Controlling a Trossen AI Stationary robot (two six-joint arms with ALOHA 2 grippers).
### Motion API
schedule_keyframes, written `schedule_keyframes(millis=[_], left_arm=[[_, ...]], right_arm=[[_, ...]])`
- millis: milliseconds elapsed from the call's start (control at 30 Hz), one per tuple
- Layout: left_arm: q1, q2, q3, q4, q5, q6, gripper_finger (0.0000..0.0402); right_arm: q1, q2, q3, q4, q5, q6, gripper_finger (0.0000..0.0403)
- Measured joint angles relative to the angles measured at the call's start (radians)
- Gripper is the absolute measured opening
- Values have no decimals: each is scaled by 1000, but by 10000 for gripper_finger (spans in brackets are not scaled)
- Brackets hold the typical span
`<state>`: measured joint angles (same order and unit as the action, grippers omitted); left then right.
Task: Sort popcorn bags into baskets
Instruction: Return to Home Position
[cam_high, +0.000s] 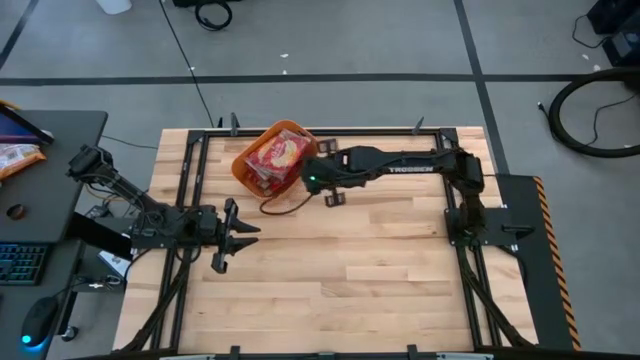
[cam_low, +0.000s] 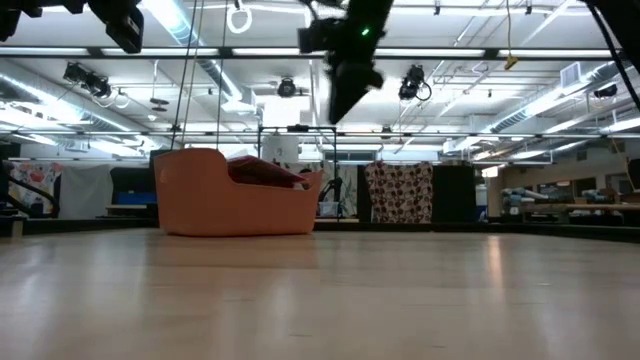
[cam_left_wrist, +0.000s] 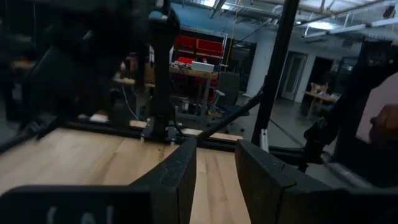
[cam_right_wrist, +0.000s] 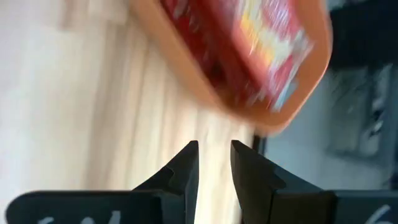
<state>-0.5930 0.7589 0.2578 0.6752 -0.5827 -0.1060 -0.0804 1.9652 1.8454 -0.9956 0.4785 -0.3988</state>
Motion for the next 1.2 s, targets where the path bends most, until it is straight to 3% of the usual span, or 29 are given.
schedule_keyframes(millis=[167,333,867,1000,1200], left_arm=[[0,-9,-1,-28,36,-61,117],[-9,-23,-1,-23,69,-48,117],[-12,-21,-1,-10,26,-35,117],[-12,-21,-14,30,50,14,117],[-12,-74,-132,224,102,66,117]], right_arm=[[60,-85,-3,-239,-11,256,92],[140,-229,-123,-259,-13,398,85],[422,-693,-724,-17,-7,834,83],[477,-773,-841,151,14,850,83],[499,-889,-979,295,28,853,83]])
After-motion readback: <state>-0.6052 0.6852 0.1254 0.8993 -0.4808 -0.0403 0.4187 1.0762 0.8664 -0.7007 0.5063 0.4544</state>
